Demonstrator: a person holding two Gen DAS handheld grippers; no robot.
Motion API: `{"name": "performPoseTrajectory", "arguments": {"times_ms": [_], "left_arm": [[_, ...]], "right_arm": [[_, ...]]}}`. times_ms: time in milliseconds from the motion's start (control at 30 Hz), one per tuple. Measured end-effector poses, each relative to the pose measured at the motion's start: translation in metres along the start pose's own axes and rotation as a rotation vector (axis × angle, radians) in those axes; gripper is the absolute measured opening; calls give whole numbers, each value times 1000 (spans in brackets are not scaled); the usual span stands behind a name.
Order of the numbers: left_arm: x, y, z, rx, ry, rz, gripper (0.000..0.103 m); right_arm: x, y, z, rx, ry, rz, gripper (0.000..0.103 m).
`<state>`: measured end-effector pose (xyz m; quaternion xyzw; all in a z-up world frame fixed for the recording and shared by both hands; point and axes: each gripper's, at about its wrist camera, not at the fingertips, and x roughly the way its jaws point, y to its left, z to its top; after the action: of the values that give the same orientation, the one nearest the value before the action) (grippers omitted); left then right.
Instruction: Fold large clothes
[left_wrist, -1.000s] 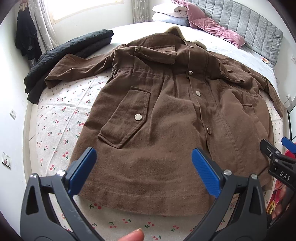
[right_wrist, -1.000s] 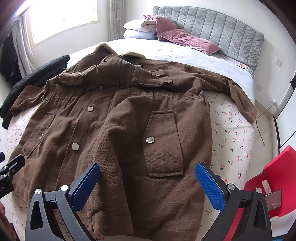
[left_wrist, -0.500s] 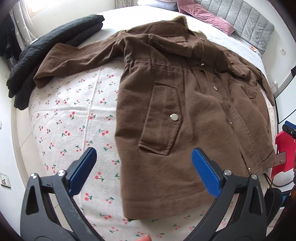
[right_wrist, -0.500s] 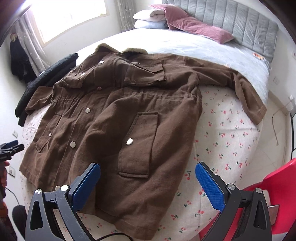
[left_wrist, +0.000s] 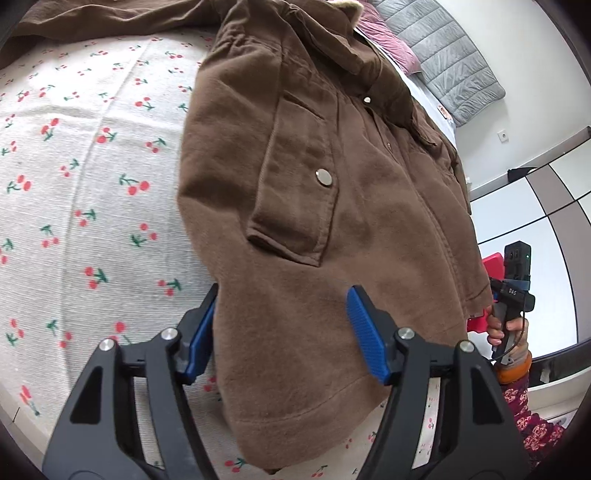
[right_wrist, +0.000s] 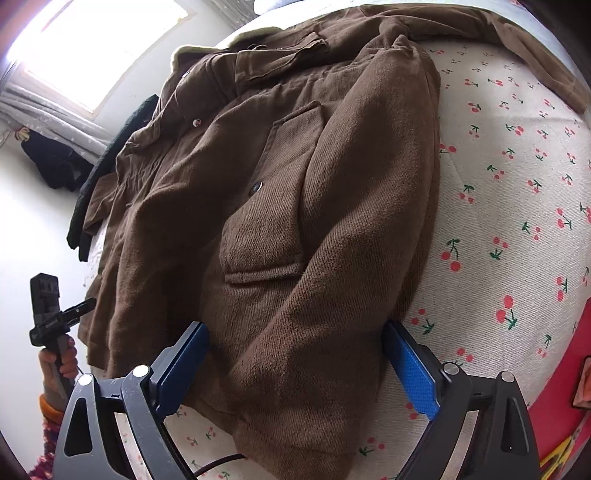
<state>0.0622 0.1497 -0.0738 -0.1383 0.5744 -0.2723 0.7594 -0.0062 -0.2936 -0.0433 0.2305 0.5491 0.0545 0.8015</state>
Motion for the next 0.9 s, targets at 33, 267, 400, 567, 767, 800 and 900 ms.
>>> {"name": "performPoseTrajectory", "arguments": {"times_ms": [33,267,400,567,767,800,900], "left_arm": [[2,-4,-1,12,3,12,68],[-11,-14,0,-41,-6,174,9],[-52,-28,-5,-60,-85,167,8],[-98,-64,-24,-2,-150,156,7],[-121,-83,-59,57,-116,121,7],[-114,-80,-64,60,-85,124,8],[-71,-76,-77,144,72,276,18]], "right_arm": [[0,5,-1,-19,-7,-12,90],[-15,12,0,-18,-61,-66,13],[-63,14,-1,-45,-158,-98,7],[-137,10,-4,-74,-297,-234,5],[-197,-33,-8,-13,-389,-455,1],[-204,-46,-9,14,-393,-458,1],[-210,-71,-16,50,-381,-454,5]]}}
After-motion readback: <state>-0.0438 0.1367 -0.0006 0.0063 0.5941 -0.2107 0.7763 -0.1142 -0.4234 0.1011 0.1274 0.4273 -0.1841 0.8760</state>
